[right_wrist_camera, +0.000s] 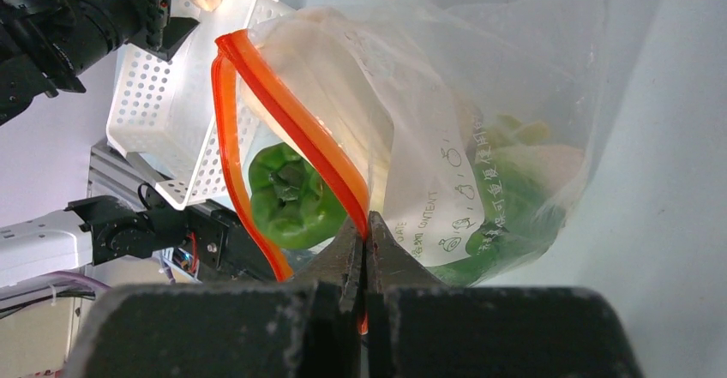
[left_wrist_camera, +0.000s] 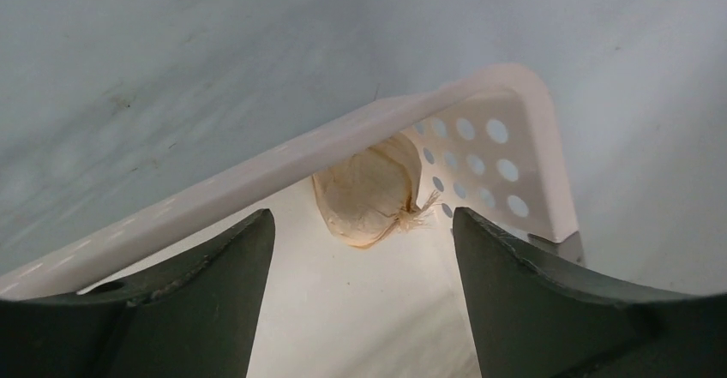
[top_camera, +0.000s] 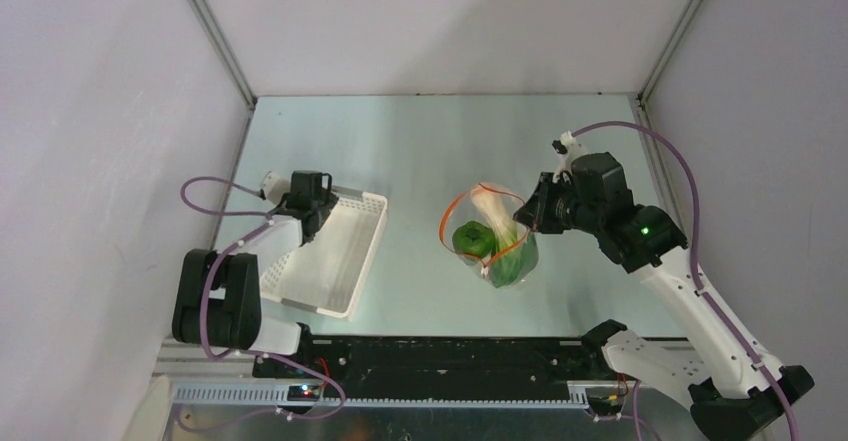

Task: Place the food in the zip-top bag and seal the zipper
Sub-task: Pick up the fake vegetable from the bin.

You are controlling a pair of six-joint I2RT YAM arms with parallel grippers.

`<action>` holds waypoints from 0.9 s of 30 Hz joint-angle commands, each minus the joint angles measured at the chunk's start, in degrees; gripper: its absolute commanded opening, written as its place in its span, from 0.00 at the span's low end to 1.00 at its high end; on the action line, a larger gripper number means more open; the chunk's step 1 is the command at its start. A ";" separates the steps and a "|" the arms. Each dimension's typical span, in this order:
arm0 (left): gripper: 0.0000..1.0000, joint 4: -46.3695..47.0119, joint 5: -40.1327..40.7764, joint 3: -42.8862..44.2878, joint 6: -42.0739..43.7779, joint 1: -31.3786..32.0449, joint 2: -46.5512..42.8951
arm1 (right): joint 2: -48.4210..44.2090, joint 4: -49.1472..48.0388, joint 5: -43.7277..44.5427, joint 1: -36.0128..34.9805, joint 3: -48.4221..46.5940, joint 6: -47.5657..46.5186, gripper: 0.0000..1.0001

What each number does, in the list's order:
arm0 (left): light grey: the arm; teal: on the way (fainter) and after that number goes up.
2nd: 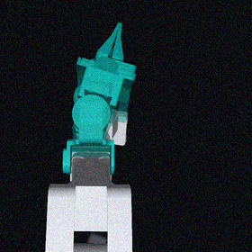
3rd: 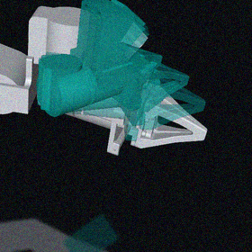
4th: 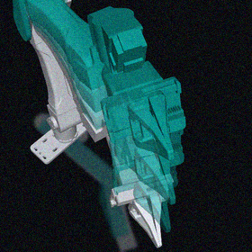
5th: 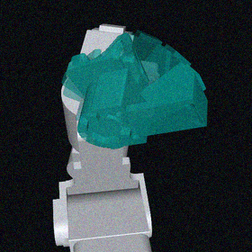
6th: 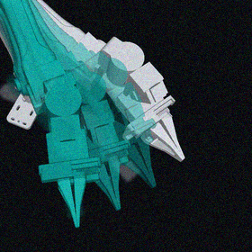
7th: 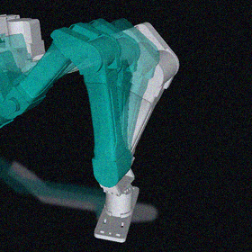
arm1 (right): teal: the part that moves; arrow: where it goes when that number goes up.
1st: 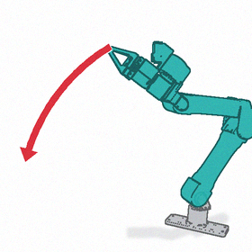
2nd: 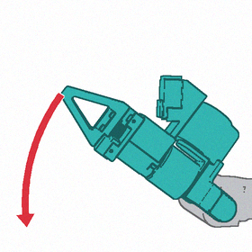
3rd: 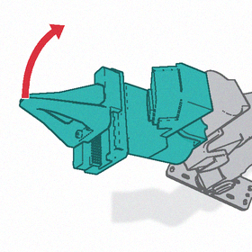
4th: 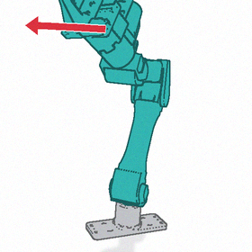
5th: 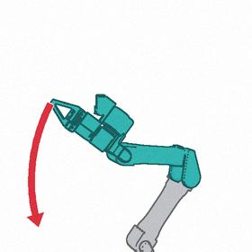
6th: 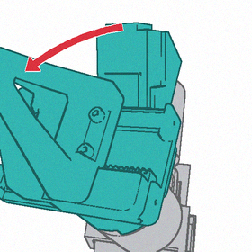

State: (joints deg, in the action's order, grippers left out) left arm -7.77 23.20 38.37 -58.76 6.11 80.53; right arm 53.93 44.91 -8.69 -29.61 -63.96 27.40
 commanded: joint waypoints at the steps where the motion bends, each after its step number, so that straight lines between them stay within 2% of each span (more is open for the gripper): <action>1: 0.80 2.64 0.64 -1.00 -4.09 -1.02 1.47 | -0.01 -4.26 -1.69 0.26 -0.74 0.94 0.00; 10: 0.69 4.76 1.20 -0.75 -5.62 -1.07 3.40 | 0.64 -4.27 -1.99 0.37 -0.73 0.84 0.00; 20: 0.52 3.92 1.42 0.14 -5.74 -1.10 4.13 | 0.87 -3.38 -1.46 0.65 -0.77 0.45 0.00; 27: 0.27 4.27 0.33 0.13 -3.86 -1.08 2.83 | 0.51 -3.66 -1.52 0.74 0.01 0.49 0.00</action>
State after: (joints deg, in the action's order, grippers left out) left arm -4.78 22.72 37.50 -62.98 5.58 84.42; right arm 54.98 44.23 -9.56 -29.21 -63.92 27.40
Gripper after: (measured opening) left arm 0.358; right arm 0.010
